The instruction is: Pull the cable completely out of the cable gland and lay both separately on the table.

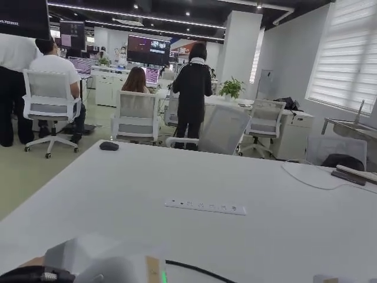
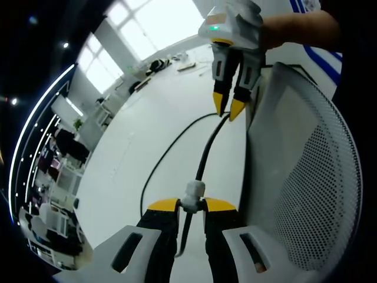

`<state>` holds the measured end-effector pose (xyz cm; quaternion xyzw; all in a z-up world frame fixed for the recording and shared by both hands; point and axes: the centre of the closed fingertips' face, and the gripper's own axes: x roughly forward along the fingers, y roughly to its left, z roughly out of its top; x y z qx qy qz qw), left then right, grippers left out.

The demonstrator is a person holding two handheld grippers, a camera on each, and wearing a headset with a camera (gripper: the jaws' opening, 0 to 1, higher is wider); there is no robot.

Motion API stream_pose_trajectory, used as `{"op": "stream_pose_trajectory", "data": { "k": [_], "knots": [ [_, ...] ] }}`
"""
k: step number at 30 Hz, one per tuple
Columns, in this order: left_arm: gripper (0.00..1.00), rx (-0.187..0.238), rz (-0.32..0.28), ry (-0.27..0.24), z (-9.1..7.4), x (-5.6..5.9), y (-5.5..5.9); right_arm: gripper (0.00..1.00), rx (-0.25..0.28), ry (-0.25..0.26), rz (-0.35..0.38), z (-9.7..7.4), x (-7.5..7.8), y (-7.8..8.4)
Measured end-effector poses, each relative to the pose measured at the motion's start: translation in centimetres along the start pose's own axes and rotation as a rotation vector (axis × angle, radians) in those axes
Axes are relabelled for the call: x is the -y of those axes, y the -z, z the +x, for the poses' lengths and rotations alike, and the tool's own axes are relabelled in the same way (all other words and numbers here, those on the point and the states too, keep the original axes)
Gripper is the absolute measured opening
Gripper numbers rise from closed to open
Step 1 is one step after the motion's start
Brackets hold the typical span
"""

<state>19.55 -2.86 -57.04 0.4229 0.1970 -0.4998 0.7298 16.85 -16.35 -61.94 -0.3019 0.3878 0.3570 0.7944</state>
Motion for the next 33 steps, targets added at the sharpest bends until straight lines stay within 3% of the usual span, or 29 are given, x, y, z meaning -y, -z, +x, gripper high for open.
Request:
{"op": "stream_pose_trajectory", "data": {
  "k": [3, 8, 10, 13, 17, 21, 33],
  "knots": [
    [0.16, 0.000, -0.001, 0.005, 0.1, 0.1, 0.0, 0.22, -0.015, -0.019, -0.021, 0.2, -0.5, -0.5],
    [0.16, -0.004, 0.002, 0.013, 0.3, 0.4, -0.1, 0.26, 0.104, -0.145, 0.024, -0.2, -3.1, -4.0],
    [0.16, -0.004, -0.002, 0.014, 0.3, 0.4, -0.1, 0.26, 0.174, -0.174, 0.021, -0.5, -4.1, -6.3],
    [0.16, 0.007, -0.010, 0.015, 0.4, 0.5, -0.3, 0.25, 0.242, -0.170, -0.001, -0.5, -4.6, -8.6],
    [0.16, 0.012, -0.004, 0.017, 0.4, 0.7, -0.6, 0.23, 0.278, -0.127, -0.042, -0.2, -4.7, -10.4],
    [0.16, 0.014, 0.000, 0.022, 0.5, 0.9, -0.7, 0.19, 0.279, -0.106, -0.078, 0.3, -4.7, -11.1],
    [0.17, 0.025, 0.002, 0.029, 0.6, 1.2, -0.9, 0.03, 0.254, -0.105, -0.138, 0.7, -4.9, -10.6]
  ]
}}
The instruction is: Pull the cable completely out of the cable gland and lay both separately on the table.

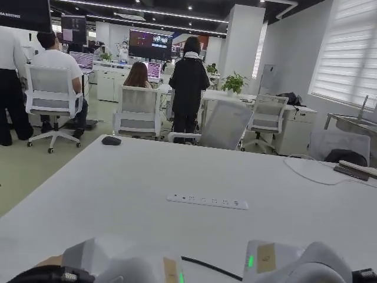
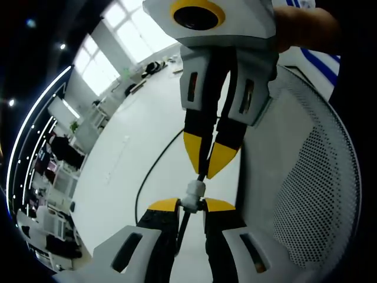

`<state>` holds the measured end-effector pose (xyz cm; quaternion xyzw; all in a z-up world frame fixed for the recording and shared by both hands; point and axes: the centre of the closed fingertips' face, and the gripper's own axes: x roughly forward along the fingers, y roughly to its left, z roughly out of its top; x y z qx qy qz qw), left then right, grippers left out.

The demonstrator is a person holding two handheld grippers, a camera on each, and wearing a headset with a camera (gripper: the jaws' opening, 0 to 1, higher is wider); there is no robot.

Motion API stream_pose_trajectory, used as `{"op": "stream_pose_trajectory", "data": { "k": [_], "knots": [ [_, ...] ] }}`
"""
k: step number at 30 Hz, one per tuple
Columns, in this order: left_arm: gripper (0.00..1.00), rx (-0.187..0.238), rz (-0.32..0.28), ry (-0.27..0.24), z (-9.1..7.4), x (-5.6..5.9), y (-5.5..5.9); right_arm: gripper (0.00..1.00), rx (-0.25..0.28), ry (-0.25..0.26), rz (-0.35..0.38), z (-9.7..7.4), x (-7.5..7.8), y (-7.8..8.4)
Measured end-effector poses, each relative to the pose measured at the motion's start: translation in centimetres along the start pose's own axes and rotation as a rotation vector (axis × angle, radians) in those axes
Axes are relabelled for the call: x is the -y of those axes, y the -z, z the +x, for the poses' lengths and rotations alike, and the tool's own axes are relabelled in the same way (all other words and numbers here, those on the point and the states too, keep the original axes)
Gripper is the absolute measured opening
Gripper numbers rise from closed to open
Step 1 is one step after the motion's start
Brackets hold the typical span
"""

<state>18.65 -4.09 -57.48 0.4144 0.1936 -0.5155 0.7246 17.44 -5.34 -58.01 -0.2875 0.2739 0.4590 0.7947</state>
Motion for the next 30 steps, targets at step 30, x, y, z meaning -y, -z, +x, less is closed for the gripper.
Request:
{"op": "stream_pose_trajectory", "data": {
  "k": [30],
  "knots": [
    [0.17, -0.017, -0.016, -0.030, -1.0, -1.0, 1.0, 0.03, -0.139, 0.073, 0.053, -3.0, 1.7, 7.2]
  ]
}}
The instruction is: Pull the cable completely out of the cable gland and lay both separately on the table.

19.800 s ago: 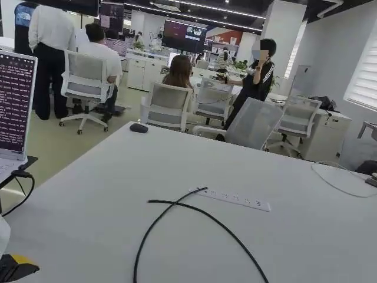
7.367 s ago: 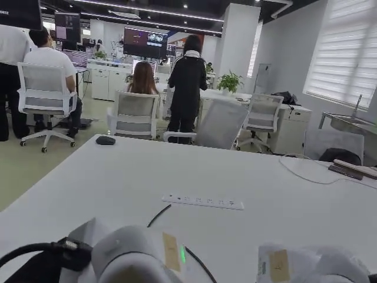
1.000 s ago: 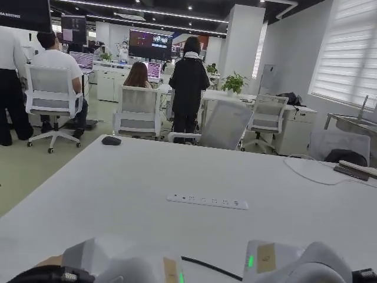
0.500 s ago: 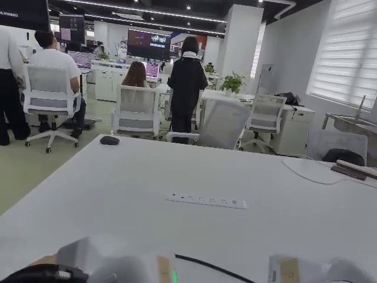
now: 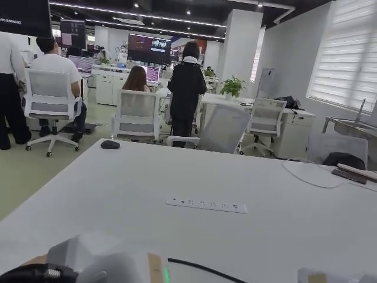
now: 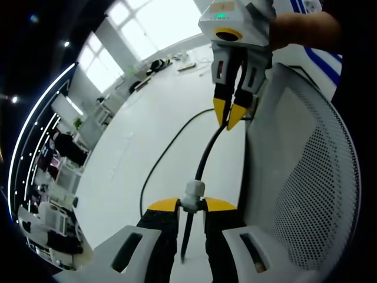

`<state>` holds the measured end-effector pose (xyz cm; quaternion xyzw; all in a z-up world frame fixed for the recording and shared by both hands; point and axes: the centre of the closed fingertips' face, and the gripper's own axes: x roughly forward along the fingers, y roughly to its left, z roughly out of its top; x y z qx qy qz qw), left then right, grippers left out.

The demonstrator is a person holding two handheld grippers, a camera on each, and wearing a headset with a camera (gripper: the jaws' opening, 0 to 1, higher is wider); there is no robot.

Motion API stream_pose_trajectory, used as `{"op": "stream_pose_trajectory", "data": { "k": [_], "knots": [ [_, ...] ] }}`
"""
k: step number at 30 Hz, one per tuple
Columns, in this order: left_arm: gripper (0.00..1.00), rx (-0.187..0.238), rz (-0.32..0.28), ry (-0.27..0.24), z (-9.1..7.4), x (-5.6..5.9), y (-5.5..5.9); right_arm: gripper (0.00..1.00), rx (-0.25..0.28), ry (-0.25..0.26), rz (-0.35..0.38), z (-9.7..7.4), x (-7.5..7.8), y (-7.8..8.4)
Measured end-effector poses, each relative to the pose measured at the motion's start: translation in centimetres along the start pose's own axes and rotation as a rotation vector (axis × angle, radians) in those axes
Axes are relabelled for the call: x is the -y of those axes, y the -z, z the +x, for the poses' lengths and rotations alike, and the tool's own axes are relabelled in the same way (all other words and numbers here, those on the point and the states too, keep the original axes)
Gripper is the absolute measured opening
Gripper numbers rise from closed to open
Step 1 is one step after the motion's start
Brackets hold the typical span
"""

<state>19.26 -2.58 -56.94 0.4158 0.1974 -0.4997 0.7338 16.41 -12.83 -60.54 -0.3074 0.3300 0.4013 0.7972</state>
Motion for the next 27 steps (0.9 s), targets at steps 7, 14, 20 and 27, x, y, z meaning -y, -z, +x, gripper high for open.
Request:
{"op": "stream_pose_trajectory", "data": {
  "k": [7, 14, 20, 27],
  "knots": [
    [0.17, -0.003, -0.003, -0.004, -0.2, -0.1, 0.1, 0.03, -0.065, 0.023, 0.014, 0.0, 0.9, 2.4],
    [0.16, -0.004, 0.005, -0.006, 0.0, -0.1, -0.1, 0.12, -0.071, -0.024, 0.120, 0.1, 0.2, 2.6],
    [0.16, -0.006, 0.015, 0.003, 0.3, 0.3, -0.3, 0.20, 0.010, -0.051, 0.095, 0.3, -0.7, -1.2],
    [0.16, -0.004, 0.015, 0.003, 0.2, 0.3, -0.4, 0.20, 0.102, -0.059, 0.035, 1.1, -1.9, -5.6]
  ]
}}
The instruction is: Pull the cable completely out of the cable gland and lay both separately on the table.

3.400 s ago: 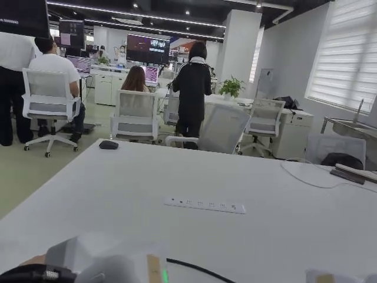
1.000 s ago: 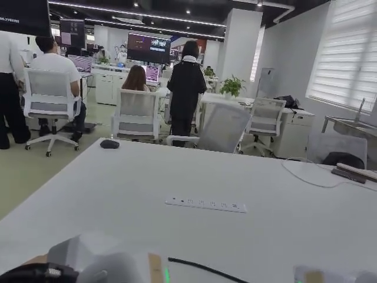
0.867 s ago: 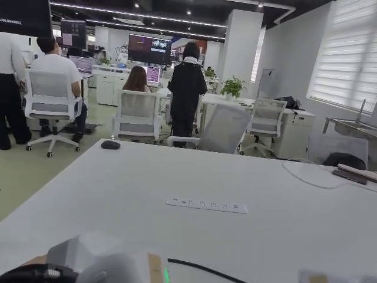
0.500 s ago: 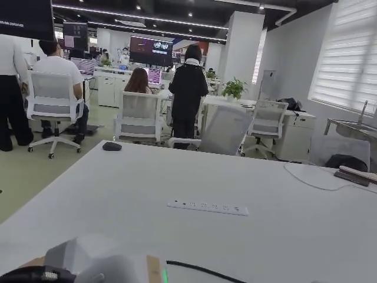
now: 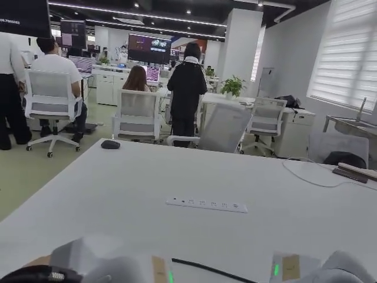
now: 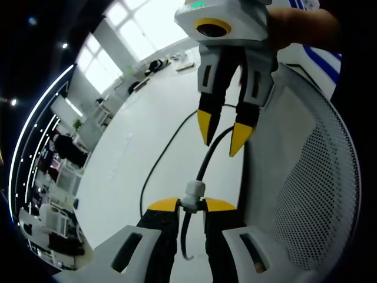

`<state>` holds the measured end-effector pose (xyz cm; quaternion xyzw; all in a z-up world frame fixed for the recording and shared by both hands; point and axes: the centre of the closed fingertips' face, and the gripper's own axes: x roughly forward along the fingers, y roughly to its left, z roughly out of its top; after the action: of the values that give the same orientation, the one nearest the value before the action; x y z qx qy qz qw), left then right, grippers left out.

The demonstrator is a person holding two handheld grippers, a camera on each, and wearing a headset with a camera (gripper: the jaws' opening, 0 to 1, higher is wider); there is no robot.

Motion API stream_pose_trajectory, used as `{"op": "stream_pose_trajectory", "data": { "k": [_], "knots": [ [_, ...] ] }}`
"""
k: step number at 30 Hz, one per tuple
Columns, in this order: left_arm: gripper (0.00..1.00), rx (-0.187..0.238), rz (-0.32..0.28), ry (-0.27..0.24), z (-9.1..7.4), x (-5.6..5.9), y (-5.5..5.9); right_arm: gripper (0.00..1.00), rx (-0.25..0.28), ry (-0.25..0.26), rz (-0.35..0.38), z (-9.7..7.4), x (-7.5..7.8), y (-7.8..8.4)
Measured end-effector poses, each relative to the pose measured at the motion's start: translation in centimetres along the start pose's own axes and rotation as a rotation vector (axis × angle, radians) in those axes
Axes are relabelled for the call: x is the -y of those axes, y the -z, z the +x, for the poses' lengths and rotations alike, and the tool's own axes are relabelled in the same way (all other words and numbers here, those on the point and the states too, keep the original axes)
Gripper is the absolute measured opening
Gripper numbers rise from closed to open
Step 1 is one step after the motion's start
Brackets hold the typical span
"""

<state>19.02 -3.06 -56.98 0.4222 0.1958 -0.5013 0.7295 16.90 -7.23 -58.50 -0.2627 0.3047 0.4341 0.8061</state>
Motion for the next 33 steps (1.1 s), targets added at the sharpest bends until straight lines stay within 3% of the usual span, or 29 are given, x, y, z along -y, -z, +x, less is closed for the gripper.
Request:
{"op": "stream_pose_trajectory", "data": {
  "k": [4, 11, 15, 29, 33],
  "knots": [
    [0.16, 0.003, 0.001, -0.003, 0.0, 0.0, -0.1, 0.19, 0.045, 0.010, -0.025, 0.4, -0.2, -1.6],
    [0.16, 0.012, 0.006, 0.005, 0.2, 0.5, -0.5, 0.14, 0.075, 0.023, -0.057, 0.6, -0.3, -2.9],
    [0.16, 0.017, 0.008, 0.010, 0.3, 0.7, -0.7, 0.05, 0.070, 0.015, -0.082, 0.7, -0.5, -2.8],
    [0.16, 0.032, 0.005, 0.027, 0.4, 1.1, -1.0, 0.04, 0.076, 0.013, -0.076, 0.5, -0.8, -2.0],
    [0.16, 0.016, 0.010, 0.026, 0.4, 1.1, -0.6, 0.03, 0.046, 0.017, -0.080, 0.5, -0.6, -1.0]
  ]
}}
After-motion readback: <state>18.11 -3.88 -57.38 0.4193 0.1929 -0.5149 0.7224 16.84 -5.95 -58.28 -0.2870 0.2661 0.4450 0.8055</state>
